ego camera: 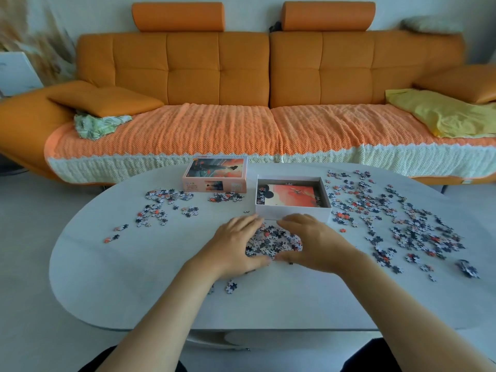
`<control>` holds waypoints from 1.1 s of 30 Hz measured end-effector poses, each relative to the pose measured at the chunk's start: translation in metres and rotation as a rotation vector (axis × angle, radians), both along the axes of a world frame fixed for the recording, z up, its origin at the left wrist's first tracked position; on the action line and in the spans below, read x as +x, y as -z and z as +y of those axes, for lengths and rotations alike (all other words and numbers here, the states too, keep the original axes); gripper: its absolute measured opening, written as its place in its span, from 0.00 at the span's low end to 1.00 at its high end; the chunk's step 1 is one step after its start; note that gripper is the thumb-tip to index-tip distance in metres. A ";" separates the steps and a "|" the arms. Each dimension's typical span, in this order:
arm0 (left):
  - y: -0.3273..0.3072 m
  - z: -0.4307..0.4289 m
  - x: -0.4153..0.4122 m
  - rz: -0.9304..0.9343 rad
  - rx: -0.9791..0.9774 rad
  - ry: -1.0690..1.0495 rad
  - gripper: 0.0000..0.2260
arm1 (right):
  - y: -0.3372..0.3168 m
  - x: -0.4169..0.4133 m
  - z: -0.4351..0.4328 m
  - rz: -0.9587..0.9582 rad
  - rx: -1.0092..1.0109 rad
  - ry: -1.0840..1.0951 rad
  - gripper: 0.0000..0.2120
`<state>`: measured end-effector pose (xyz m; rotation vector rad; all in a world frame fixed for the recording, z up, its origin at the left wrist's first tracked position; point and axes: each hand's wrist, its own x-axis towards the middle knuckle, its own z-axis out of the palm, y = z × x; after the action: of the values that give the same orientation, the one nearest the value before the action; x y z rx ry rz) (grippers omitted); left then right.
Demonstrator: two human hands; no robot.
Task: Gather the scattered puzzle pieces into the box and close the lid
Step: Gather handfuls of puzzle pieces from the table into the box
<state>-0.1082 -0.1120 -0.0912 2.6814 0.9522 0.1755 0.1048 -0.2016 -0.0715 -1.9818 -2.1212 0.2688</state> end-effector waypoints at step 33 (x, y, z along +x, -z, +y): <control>-0.045 0.044 0.077 -0.625 -0.063 -0.234 0.05 | -0.035 0.031 0.069 0.277 0.392 0.285 0.05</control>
<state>-0.0310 -0.0682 -0.0467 2.2154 1.0190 0.9471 0.1358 -0.1324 -0.0361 -1.8558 -1.5589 0.0643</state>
